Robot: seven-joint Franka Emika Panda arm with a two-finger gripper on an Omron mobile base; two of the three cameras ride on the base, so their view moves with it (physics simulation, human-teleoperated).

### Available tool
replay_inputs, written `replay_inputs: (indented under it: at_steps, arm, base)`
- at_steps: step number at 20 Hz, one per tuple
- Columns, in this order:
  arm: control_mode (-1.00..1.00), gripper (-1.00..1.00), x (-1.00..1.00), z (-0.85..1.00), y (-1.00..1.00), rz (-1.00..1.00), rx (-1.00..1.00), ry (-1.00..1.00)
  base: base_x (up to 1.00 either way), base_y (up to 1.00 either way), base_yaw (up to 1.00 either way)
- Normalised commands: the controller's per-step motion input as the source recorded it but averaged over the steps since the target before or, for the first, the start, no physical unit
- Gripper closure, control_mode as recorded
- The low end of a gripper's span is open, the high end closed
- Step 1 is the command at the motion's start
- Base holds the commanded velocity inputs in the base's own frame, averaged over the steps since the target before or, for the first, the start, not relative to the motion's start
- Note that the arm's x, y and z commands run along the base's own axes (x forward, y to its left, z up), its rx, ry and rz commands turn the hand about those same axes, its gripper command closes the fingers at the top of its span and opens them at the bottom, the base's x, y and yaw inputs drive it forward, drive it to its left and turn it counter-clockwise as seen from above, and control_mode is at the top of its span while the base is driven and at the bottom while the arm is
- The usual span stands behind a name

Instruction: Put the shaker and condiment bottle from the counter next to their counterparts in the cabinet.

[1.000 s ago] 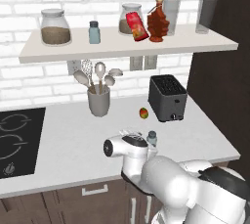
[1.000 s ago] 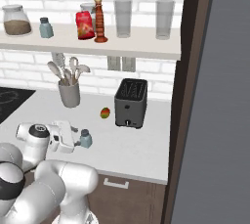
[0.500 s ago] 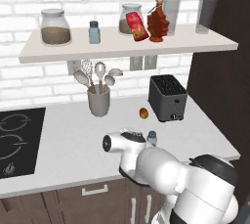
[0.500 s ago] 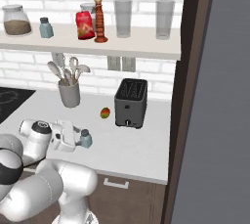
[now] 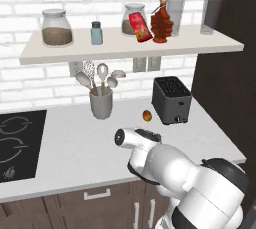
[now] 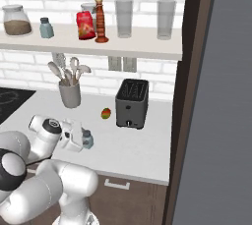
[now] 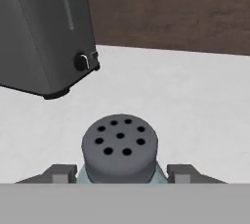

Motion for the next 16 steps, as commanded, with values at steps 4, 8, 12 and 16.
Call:
replay_inputs:
  at_steps: [4,8,12,16]
  arm:
    - [-1.00,1.00,0.05,0.00,-0.38,-0.01,0.11,0.02]
    - [-1.00,1.00,0.08,0.09,-0.27,-0.01,0.11,0.01]
    - [-1.00,1.00,-0.03,0.50,-0.02,0.00,0.06,0.00]
    - [-1.00,1.00,-0.58,0.46,0.19,0.07,0.00,-0.06]
  base:
    - [0.00,0.00,0.00]
    - [0.00,0.00,0.00]
    - [0.00,0.00,0.00]
    - [0.00,0.00,0.00]
